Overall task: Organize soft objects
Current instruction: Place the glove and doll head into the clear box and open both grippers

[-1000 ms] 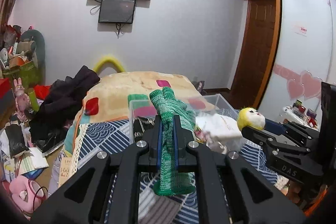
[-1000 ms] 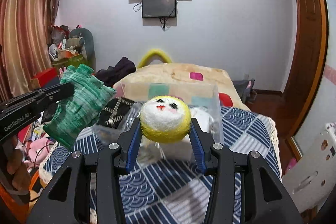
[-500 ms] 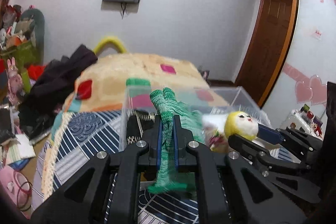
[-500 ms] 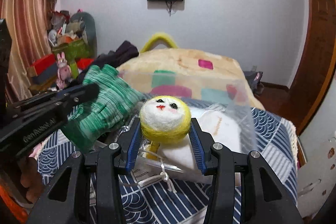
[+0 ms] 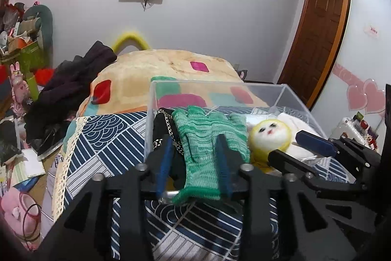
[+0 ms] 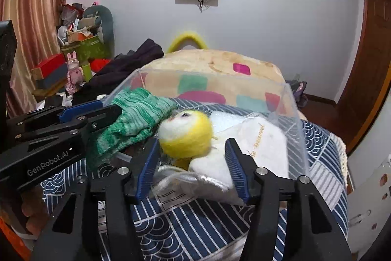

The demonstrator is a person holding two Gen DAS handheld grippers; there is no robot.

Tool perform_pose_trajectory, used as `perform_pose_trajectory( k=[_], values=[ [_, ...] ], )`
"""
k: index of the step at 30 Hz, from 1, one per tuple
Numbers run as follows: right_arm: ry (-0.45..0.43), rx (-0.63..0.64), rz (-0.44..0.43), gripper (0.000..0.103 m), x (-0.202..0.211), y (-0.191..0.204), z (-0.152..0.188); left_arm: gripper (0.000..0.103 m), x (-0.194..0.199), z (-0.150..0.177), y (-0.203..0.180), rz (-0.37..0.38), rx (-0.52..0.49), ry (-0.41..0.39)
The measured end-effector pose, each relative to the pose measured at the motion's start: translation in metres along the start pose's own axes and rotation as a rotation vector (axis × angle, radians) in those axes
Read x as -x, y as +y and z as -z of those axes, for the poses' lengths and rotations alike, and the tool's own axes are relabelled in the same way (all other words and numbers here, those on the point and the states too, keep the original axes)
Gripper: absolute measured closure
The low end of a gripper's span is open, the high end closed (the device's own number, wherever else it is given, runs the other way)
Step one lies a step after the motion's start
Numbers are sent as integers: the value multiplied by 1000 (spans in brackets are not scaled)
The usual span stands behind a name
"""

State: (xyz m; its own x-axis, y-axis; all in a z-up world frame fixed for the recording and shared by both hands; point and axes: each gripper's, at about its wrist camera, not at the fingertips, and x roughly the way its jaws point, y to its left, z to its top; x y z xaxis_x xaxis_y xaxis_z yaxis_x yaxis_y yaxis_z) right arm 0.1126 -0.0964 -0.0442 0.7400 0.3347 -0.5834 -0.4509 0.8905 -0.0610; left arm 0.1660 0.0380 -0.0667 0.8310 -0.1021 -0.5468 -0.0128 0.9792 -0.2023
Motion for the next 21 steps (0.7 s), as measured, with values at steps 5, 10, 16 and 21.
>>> perform_pose_trajectory(
  k=[5, 10, 16, 21],
  values=[
    [-58, 4, 9, 40, 21, -1, -3, 54, 27, -3, -6, 9, -11, -47],
    [-118, -27, -1, 34, 47, -8, -3, 47, 56, -2, -17, -1, -44, -104],
    [-203, -50, -1, 29, 81, -10, -4, 38, 93, -2, -31, 15, -71, -175],
    [-268, -75, 12, 25, 106, -15, -3, 30, 122, 3, -40, 20, -95, -234]
  ],
)
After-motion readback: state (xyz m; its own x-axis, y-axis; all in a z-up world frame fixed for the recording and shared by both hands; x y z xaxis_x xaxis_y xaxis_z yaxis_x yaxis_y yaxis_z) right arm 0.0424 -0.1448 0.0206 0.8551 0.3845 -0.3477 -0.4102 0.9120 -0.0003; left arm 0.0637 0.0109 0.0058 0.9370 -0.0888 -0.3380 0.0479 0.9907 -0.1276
